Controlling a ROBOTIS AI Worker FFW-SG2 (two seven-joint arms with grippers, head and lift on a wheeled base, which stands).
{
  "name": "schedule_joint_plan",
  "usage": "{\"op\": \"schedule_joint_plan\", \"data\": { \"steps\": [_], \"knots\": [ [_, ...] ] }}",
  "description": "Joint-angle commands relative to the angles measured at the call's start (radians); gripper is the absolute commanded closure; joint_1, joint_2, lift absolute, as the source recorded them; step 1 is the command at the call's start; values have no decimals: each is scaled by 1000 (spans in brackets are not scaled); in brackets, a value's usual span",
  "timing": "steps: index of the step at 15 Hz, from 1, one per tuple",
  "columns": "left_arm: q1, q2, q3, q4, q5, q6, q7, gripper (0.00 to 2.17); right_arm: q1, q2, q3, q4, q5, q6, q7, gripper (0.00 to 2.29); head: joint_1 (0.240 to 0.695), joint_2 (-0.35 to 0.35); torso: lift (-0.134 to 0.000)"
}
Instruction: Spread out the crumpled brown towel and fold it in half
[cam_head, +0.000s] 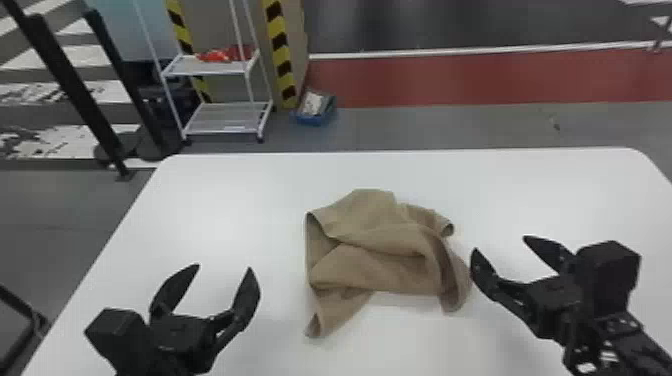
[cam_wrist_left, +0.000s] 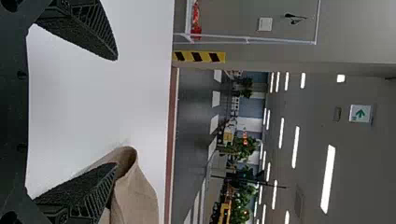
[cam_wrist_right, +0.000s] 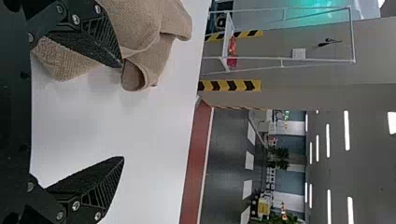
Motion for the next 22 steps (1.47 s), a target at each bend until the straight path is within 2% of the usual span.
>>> {"op": "schedule_joint_plan", "data": {
  "steps": [1,10,13,17,18,19,22],
  "knots": [
    [0,-3,2,2,0,0,0,73,-56,1,24,65,3,1,0,205,695,150,-124],
    [2,-3,-1,1,0,0,0,76,-157,1,85,200,6,13,20,218,695,196,-124],
    [2,-3,-3,-1,0,0,0,76,-159,1,99,198,10,16,41,522,695,208,-124],
    [6,-3,-3,-3,0,0,-2,76,-165,1,118,197,35,31,54,1453,695,226,-124],
    [6,-3,-3,-3,0,0,-2,76,-165,1,121,195,38,37,54,1541,695,228,-124],
    [6,-3,-3,-3,0,0,-2,76,-165,1,122,191,41,37,54,1723,695,230,-124],
    [11,-3,-1,-4,0,0,-2,76,-133,1,127,128,26,19,54,1767,695,235,-124]
  ]
}}
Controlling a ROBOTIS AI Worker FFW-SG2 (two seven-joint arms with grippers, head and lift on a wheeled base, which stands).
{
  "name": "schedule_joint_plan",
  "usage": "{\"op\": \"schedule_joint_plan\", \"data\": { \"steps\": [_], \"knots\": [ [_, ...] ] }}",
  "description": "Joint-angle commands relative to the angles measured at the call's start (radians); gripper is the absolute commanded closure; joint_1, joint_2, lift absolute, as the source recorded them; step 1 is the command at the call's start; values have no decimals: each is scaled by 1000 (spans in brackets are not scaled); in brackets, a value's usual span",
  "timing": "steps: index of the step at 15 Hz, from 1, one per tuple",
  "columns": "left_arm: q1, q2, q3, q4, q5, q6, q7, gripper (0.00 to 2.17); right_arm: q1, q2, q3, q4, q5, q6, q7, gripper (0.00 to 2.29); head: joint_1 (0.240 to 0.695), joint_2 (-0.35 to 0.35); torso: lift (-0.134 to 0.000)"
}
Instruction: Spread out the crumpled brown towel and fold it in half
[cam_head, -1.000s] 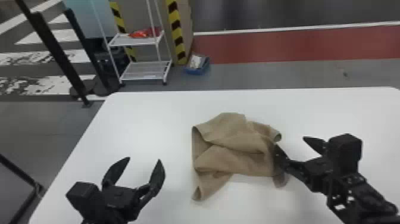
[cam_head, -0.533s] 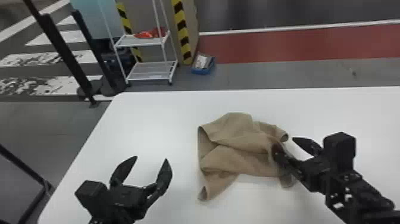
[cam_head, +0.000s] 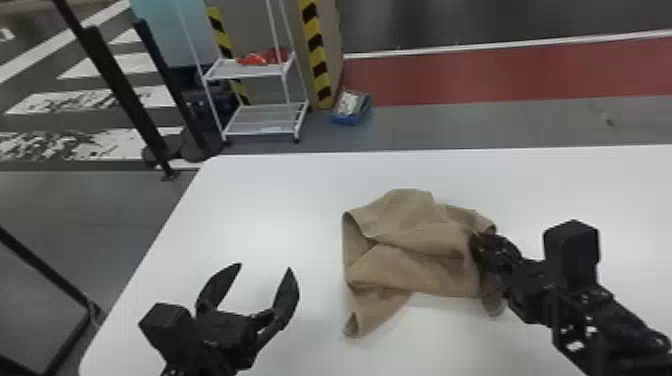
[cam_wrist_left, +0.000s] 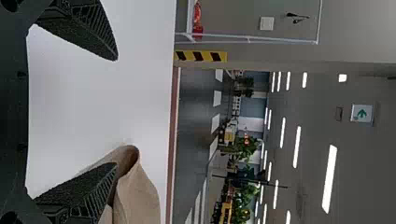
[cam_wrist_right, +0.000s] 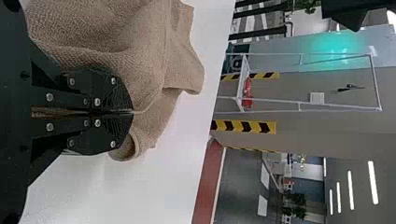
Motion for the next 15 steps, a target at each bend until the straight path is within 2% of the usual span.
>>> {"op": "schedule_joint_plan", "data": {
  "steps": [1,3,5,7,11,15],
  "knots": [
    [2,-3,3,-1,0,0,0,76,43,1,3,-97,-16,-36,5,1767,695,237,-124],
    [2,-3,3,-1,2,0,-1,76,56,1,-8,-205,-27,-61,34,1767,695,247,-124],
    [4,-3,5,-1,2,-3,-3,76,47,1,-26,-268,-41,-61,37,1767,695,251,-124],
    [4,-3,5,-1,5,-9,-8,76,33,1,-54,-311,-57,-64,72,1767,695,242,-124],
    [4,-3,11,1,9,-9,-9,76,13,1,-141,-355,-168,-125,77,1767,695,221,-124],
    [2,-3,11,2,8,-9,-11,76,7,1,-207,-383,-229,-159,63,1767,695,168,-124]
  ]
}}
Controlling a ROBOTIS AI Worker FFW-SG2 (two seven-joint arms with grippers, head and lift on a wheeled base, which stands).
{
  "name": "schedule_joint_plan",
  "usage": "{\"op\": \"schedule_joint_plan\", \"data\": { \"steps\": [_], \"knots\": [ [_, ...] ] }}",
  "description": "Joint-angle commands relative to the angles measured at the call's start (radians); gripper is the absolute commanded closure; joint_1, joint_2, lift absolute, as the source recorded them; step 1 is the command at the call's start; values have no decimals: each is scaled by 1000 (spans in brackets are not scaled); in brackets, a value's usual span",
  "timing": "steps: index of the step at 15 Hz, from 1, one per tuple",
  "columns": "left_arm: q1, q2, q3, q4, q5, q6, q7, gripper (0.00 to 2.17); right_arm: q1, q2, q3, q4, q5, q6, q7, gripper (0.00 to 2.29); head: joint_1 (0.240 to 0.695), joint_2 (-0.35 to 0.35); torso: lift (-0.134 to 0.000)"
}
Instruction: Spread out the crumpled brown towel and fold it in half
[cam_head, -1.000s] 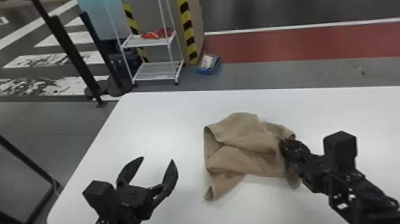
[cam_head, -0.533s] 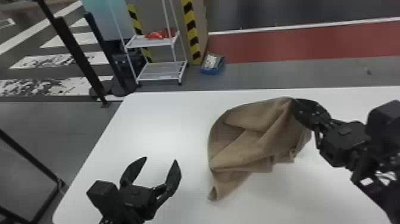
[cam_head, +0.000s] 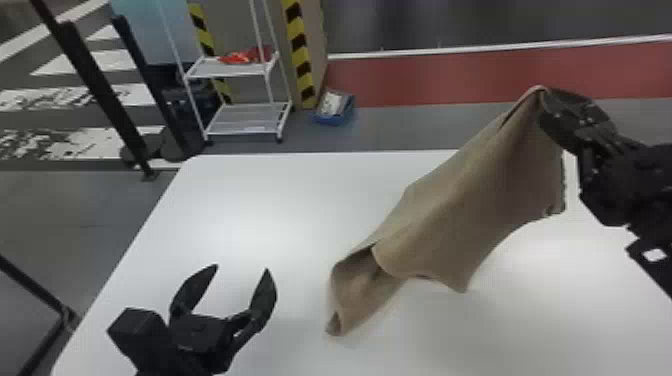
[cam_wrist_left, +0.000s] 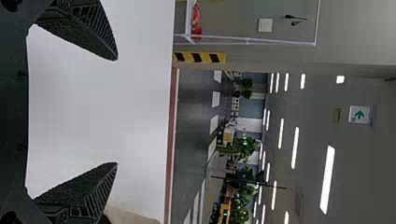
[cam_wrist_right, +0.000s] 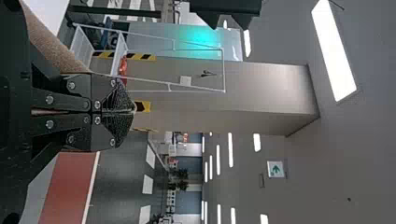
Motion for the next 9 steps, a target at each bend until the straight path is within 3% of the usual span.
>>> {"op": "schedule_joint_plan", "data": {
  "steps": [1,6,9],
  "knots": [
    [-1,-3,-1,0,-1,0,-1,76,2,1,-29,-15,-24,-20,-6,1767,695,159,-124],
    [-3,-3,-1,4,-1,0,-4,76,-13,1,-60,1,-8,5,-23,1764,695,124,-124],
    [-4,-3,0,7,-1,0,-4,76,-36,1,-66,30,86,94,-71,1764,695,103,-124]
  ]
}}
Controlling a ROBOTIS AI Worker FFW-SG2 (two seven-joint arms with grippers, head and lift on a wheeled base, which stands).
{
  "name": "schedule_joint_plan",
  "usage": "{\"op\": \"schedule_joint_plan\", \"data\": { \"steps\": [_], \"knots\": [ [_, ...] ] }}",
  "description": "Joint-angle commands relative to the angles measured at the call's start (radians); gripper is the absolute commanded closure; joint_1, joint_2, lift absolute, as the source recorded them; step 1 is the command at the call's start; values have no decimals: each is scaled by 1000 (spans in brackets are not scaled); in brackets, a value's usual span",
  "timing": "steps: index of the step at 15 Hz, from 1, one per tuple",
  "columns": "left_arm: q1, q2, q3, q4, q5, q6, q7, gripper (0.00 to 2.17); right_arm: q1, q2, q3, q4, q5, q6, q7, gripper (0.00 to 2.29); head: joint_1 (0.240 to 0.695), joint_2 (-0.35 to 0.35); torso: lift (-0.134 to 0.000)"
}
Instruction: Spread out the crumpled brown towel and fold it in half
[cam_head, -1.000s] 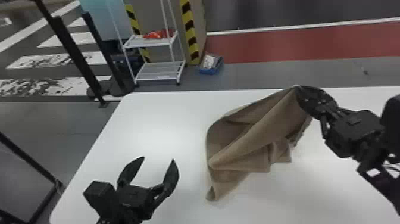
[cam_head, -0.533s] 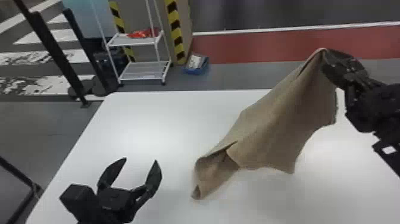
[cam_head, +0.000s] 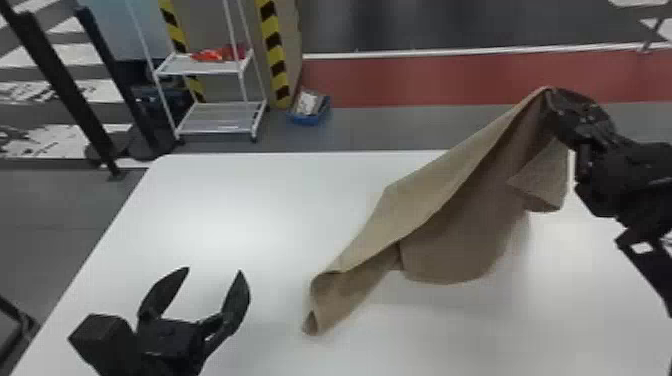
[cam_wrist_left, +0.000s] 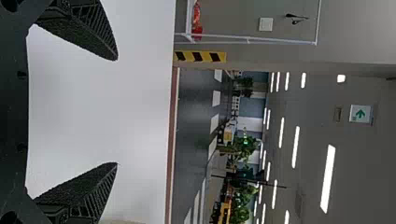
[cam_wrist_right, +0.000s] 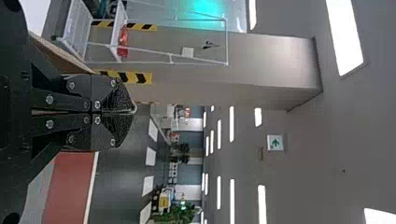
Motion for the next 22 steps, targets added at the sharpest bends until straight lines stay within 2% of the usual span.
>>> {"op": "schedule_joint_plan", "data": {
  "steps": [1,3,6,9,10,12,14,15,17,22],
  "knots": [
    [-1,-3,-1,3,0,0,0,76,-1,1,-11,19,32,37,-9,1764,695,95,-124],
    [-4,-3,1,7,2,0,0,76,59,1,-14,-25,-1,15,13,1764,695,82,-124],
    [-8,-3,1,10,2,0,0,76,128,1,-5,-125,-2,25,19,1764,695,90,-124],
    [-14,-3,-1,18,2,0,0,76,177,1,0,-257,-59,169,36,1764,695,104,-124],
    [-15,-3,-2,19,2,0,0,76,191,1,7,-291,-74,196,64,1764,695,108,-124],
    [-15,-3,-5,19,0,0,0,76,196,1,1,-314,-151,258,76,1764,695,136,-124],
    [-12,-3,-5,16,0,0,0,76,177,1,-17,-314,-209,334,62,1764,695,150,-124],
    [-11,-3,-5,15,0,0,0,73,153,1,-33,-306,-209,371,54,1764,695,151,-124],
    [-11,-3,-8,12,0,0,0,76,58,1,-60,-182,-176,420,39,1764,695,140,-124],
    [-11,-3,-11,10,0,0,-2,73,-126,1,-118,73,-172,374,62,1764,695,72,-124]
  ]
}}
